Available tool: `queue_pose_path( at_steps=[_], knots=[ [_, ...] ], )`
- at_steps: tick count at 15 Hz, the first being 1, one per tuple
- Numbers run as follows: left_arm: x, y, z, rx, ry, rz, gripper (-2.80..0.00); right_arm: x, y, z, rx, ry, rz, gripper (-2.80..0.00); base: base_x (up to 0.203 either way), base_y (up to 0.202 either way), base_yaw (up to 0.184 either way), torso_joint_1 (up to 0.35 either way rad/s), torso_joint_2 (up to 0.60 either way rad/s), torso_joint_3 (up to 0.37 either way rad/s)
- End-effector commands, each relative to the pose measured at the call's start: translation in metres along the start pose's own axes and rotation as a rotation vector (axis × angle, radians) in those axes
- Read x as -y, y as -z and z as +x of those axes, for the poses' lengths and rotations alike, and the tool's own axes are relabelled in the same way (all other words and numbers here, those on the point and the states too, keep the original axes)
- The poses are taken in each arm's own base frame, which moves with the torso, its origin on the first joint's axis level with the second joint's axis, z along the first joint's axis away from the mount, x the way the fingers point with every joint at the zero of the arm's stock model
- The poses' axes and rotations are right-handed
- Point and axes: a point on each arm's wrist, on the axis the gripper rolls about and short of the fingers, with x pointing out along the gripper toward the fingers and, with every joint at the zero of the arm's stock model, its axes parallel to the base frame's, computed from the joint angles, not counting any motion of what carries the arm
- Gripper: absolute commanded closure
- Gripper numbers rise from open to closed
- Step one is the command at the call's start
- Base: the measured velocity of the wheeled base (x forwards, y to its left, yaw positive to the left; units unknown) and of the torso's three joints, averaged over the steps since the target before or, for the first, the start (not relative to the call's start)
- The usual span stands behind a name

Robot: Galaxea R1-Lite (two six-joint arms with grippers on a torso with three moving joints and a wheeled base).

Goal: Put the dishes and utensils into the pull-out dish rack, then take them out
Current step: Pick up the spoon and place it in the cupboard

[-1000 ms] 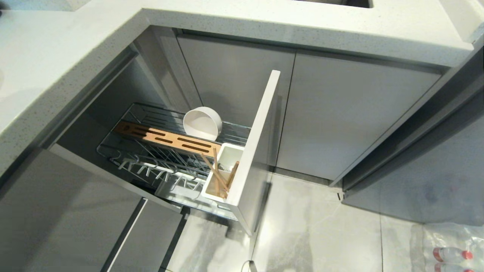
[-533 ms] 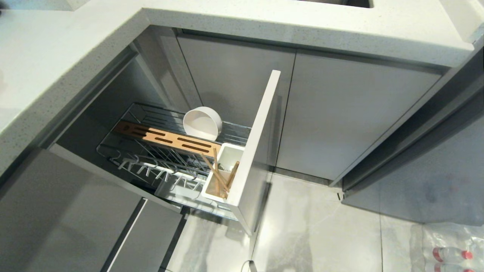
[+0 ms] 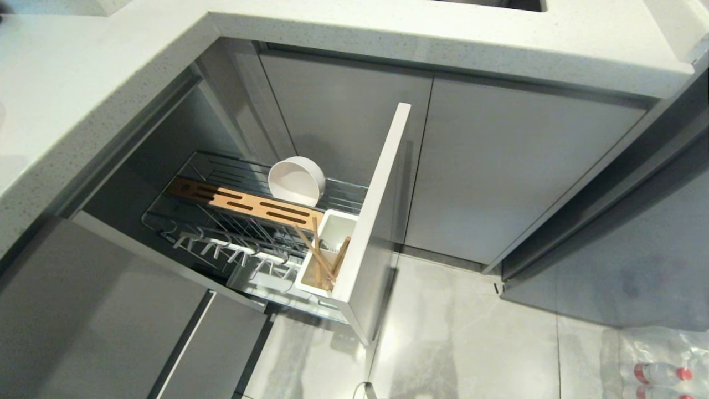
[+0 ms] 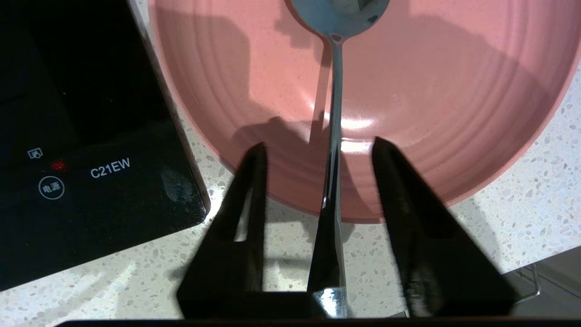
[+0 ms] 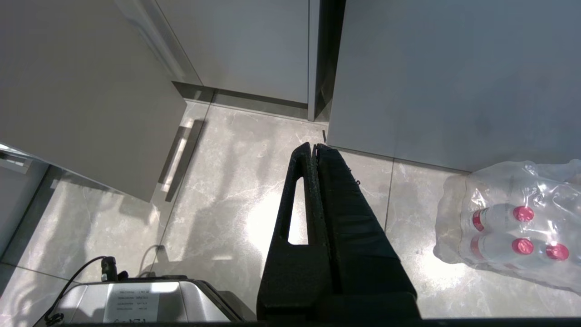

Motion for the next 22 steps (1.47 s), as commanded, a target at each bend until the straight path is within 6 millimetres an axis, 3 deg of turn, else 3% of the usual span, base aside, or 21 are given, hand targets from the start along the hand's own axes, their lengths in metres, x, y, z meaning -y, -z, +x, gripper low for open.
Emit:
queue_pose_path(
  at_steps=[1, 22],
  knots=[
    [-0.001, 0.000, 0.002, -0.014, -0.001, -0.007, -2.80, 0.000, 0.000, 0.000, -0.002, 0.000, 0.000, 0.00, 0.000, 0.000, 0.000, 0.000, 0.00, 0.000],
    [-0.005, 0.006, 0.030, -0.142, 0.020, -0.022, -2.80, 0.000, 0.000, 0.000, -0.002, 0.000, 0.000, 0.00, 0.000, 0.000, 0.000, 0.000, 0.00, 0.000]
  ],
)
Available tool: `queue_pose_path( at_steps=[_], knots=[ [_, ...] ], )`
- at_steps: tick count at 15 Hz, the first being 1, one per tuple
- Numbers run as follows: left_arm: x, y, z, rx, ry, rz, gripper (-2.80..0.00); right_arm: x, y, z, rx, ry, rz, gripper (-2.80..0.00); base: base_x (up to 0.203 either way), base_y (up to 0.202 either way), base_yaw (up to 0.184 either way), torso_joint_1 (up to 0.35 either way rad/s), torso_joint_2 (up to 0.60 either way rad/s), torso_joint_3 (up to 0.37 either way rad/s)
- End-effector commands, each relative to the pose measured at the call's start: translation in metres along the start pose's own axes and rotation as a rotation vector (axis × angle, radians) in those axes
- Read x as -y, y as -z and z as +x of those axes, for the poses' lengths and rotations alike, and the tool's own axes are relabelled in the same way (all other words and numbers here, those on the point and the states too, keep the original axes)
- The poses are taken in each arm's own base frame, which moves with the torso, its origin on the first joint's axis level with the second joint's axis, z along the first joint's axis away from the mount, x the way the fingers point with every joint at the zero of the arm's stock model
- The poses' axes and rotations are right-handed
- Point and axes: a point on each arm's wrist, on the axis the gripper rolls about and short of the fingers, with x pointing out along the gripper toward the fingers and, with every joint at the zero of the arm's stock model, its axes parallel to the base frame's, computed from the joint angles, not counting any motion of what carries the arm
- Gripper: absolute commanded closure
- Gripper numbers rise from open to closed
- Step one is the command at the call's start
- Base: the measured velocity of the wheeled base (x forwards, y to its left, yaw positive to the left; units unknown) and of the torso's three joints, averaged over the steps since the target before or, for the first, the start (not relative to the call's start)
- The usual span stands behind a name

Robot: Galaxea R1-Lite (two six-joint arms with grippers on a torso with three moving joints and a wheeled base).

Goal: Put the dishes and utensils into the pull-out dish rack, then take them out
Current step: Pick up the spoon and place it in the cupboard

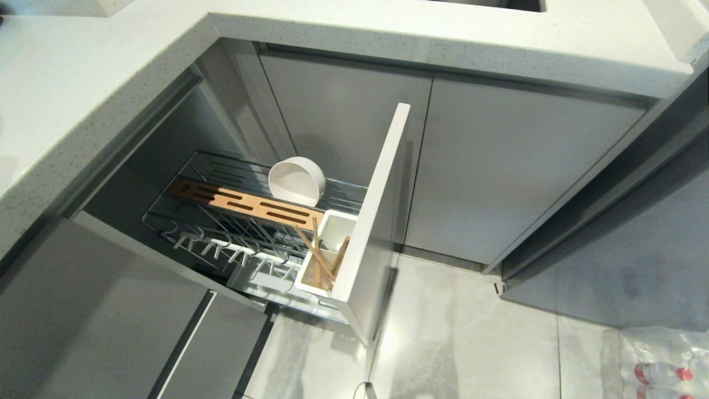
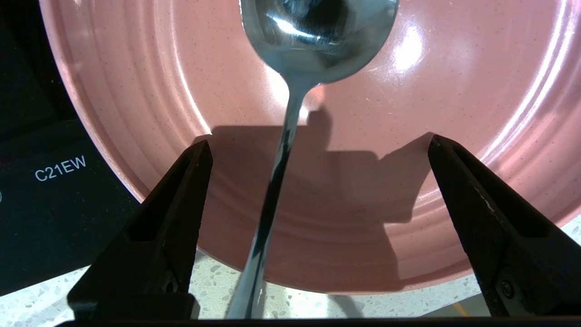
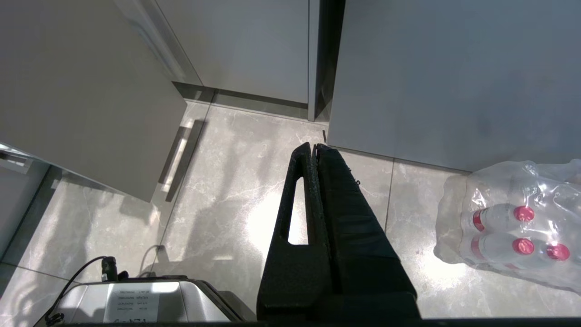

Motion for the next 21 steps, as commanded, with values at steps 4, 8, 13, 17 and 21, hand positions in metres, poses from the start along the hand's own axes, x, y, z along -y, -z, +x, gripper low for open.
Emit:
queue_pose_path(
  at_steps=[4, 8, 13, 17, 21],
  knots=[
    [-0.001, 0.000, 0.002, -0.014, -0.004, -0.008, 0.00, 0.000, 0.000, 0.000, -0.002, 0.000, 0.001, 0.00, 0.000, 0.000, 0.000, 0.000, 0.00, 0.000],
    [-0.001, -0.001, 0.003, -0.016, -0.004, -0.008, 0.00, 0.000, 0.000, 0.000, -0.002, 0.000, 0.001, 0.00, 0.000, 0.000, 0.000, 0.000, 0.00, 0.000],
    [0.000, -0.002, 0.004, -0.013, -0.004, -0.009, 0.00, 0.000, 0.000, 0.000, -0.002, 0.000, 0.001, 0.00, 0.000, 0.000, 0.000, 0.000, 0.00, 0.000],
    [0.006, -0.005, -0.012, 0.051, 0.024, 0.001, 0.00, 0.000, 0.000, 0.000, -0.002, 0.000, 0.001, 0.00, 0.000, 0.000, 0.000, 0.000, 0.00, 0.000],
    [0.013, 0.007, -0.050, 0.174, 0.090, 0.024, 0.00, 0.000, 0.000, 0.000, -0.002, 0.000, 0.001, 0.00, 0.000, 0.000, 0.000, 0.000, 0.00, 0.000]
  ],
)
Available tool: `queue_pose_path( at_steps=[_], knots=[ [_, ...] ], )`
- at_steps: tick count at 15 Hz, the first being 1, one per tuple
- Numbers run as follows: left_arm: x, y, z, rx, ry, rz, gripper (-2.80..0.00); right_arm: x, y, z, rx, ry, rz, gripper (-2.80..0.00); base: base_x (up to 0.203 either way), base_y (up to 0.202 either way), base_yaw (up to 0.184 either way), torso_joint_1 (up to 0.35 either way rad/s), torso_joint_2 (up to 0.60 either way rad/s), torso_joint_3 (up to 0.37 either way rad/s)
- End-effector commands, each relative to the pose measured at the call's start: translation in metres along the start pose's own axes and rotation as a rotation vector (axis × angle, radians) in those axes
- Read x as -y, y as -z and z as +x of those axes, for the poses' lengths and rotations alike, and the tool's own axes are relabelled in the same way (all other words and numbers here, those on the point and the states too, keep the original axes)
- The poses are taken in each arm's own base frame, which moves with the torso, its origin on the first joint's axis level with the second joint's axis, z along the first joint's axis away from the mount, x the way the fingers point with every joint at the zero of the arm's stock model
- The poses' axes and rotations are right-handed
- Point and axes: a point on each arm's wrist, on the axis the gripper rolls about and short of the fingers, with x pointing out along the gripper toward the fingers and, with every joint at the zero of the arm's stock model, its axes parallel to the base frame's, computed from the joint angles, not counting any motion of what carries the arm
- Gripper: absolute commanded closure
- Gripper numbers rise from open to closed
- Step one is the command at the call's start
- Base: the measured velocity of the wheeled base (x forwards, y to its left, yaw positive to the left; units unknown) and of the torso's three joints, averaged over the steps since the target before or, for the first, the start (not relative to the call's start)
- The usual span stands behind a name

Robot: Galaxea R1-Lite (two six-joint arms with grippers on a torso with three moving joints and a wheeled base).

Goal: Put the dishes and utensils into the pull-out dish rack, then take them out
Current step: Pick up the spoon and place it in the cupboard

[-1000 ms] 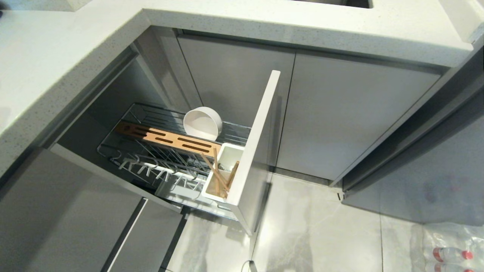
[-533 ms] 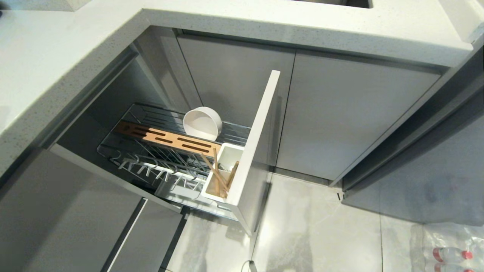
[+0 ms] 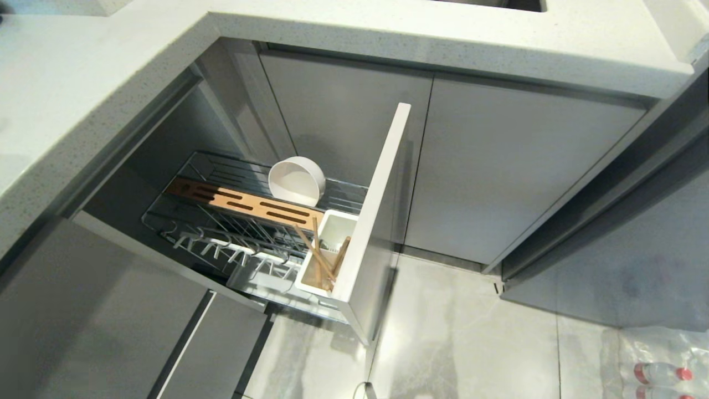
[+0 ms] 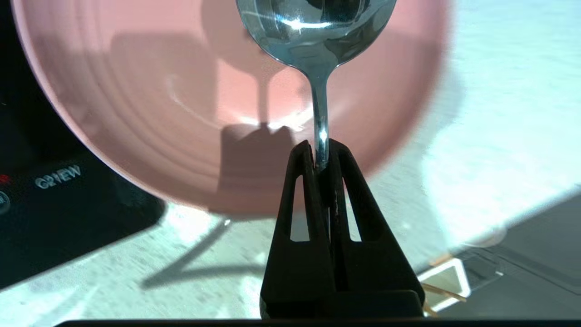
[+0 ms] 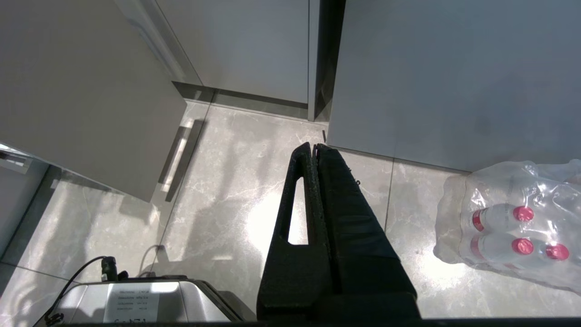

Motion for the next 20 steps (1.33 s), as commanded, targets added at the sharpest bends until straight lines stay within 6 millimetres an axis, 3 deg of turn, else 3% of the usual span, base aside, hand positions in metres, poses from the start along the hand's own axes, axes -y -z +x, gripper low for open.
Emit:
queue_pose_path(
  at_steps=[1, 7, 13, 15, 17, 20],
  knots=[
    [0.006, 0.008, -0.022, 0.037, 0.050, 0.014, 0.00, 0.000, 0.000, 0.000, -0.002, 0.000, 0.000, 0.00, 0.000, 0.000, 0.000, 0.000, 0.00, 0.000],
    [0.030, 0.035, -0.049, -0.145, 0.400, 0.090, 0.00, 0.000, 0.000, 0.000, -0.002, 0.000, 0.000, 0.00, 0.000, 0.000, 0.000, 0.000, 0.00, 0.000],
    [0.049, 0.060, -0.059, -0.410, 0.707, 0.264, 0.00, 0.000, 0.000, 0.000, -0.002, 0.000, 0.000, 0.00, 0.000, 0.000, 0.000, 0.000, 0.00, 0.000],
    [0.059, 0.065, -0.052, -0.485, 0.765, 0.307, 0.00, 0.000, 0.000, 0.000, -0.002, 0.000, 0.000, 0.00, 0.000, 0.000, 0.000, 0.000, 0.00, 0.000],
    [0.071, 0.062, -0.041, -0.456, 0.792, 0.322, 0.00, 0.000, 0.000, 0.000, -0.002, 0.000, 0.000, 0.00, 0.000, 0.000, 0.000, 0.000, 0.00, 0.000],
    [0.092, 0.056, -0.028, -0.275, 0.837, 0.400, 0.00, 0.000, 0.000, 0.000, -0.002, 0.000, 0.000, 0.00, 0.000, 0.000, 0.000, 0.000, 0.00, 0.000]
  ],
)
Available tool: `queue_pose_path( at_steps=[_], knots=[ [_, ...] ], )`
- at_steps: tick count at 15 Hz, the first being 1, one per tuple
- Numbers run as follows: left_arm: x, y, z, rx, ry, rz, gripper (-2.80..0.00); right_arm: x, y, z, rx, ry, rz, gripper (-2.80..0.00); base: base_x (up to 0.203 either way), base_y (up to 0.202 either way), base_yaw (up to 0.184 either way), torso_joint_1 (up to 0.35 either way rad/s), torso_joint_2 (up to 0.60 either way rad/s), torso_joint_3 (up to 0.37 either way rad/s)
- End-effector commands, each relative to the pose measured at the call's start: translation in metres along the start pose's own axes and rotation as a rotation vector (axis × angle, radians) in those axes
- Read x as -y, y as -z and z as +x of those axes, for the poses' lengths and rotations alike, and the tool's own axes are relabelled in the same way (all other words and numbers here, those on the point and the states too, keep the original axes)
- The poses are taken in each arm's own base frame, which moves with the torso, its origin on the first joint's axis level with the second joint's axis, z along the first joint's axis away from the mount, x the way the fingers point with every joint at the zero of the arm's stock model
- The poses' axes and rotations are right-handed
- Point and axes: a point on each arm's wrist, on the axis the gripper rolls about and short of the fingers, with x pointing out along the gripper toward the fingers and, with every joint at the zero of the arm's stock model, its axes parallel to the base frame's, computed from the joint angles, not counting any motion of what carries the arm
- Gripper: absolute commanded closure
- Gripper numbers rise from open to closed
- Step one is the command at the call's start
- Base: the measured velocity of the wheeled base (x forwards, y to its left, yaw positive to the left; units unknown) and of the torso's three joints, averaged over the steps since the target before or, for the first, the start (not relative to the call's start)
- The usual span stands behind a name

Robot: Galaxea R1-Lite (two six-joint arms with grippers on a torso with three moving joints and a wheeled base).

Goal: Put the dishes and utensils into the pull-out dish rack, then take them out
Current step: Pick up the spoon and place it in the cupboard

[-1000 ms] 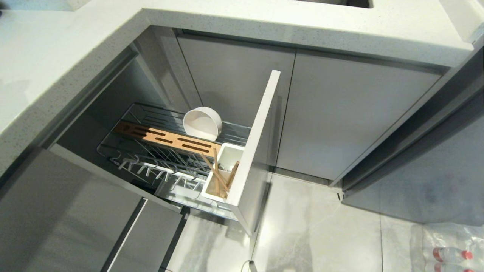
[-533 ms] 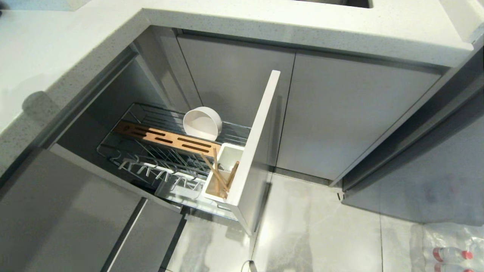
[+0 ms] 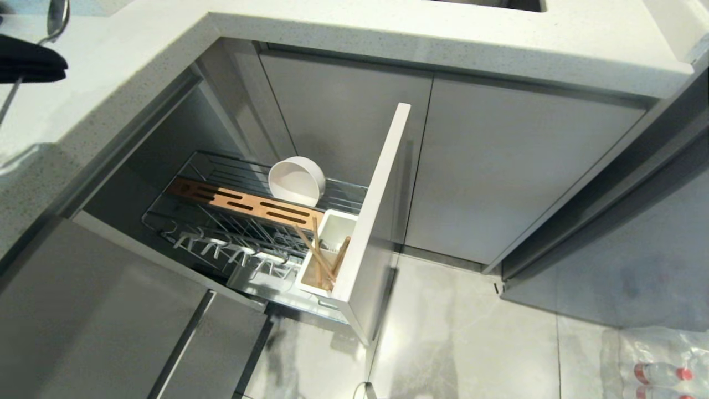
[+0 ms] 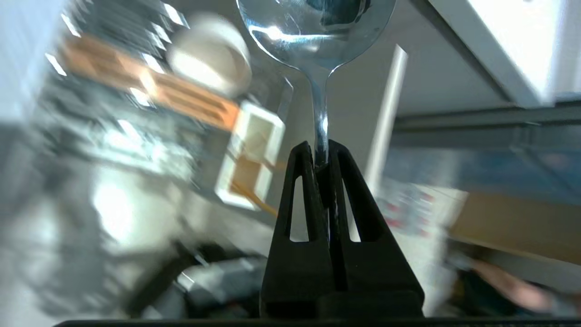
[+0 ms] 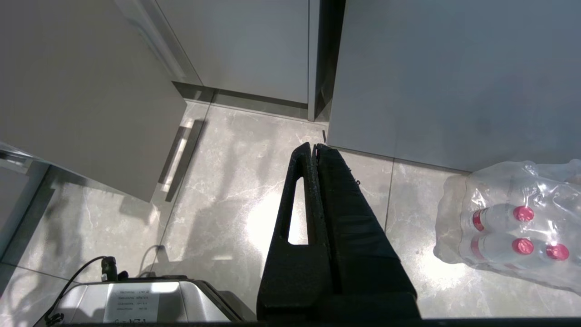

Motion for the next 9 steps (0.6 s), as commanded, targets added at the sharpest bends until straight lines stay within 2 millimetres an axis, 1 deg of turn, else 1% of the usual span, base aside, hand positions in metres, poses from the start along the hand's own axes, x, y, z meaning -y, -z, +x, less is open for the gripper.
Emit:
queue_pose_path(
  at_steps=[1, 2, 4, 7, 9],
  knots=[
    [-0.001, -0.003, 0.018, 0.026, -0.041, 0.059, 0.00, 0.000, 0.000, 0.000, -0.002, 0.000, 0.000, 0.00, 0.000, 0.000, 0.000, 0.000, 0.00, 0.000],
    [0.001, -0.001, 0.029, 0.053, -0.066, 0.110, 0.00, 0.000, 0.000, 0.000, -0.002, 0.000, 0.000, 0.00, 0.000, 0.000, 0.000, 0.000, 0.00, 0.000],
    [0.004, 0.008, 0.054, 0.096, -0.100, 0.191, 0.00, 0.000, 0.000, 0.000, -0.002, 0.000, 0.000, 0.00, 0.000, 0.000, 0.000, 0.000, 0.00, 0.000],
    [0.015, 0.035, 0.090, 0.195, -0.157, 0.262, 0.00, 0.000, 0.000, 0.000, -0.002, 0.000, 0.000, 0.00, 0.000, 0.000, 0.000, 0.000, 0.00, 0.000],
    [0.023, 0.053, 0.110, 0.305, -0.200, 0.293, 0.00, 0.000, 0.000, 0.000, -0.002, 0.000, 0.000, 0.00, 0.000, 0.000, 0.000, 0.000, 0.00, 0.000]
  ],
)
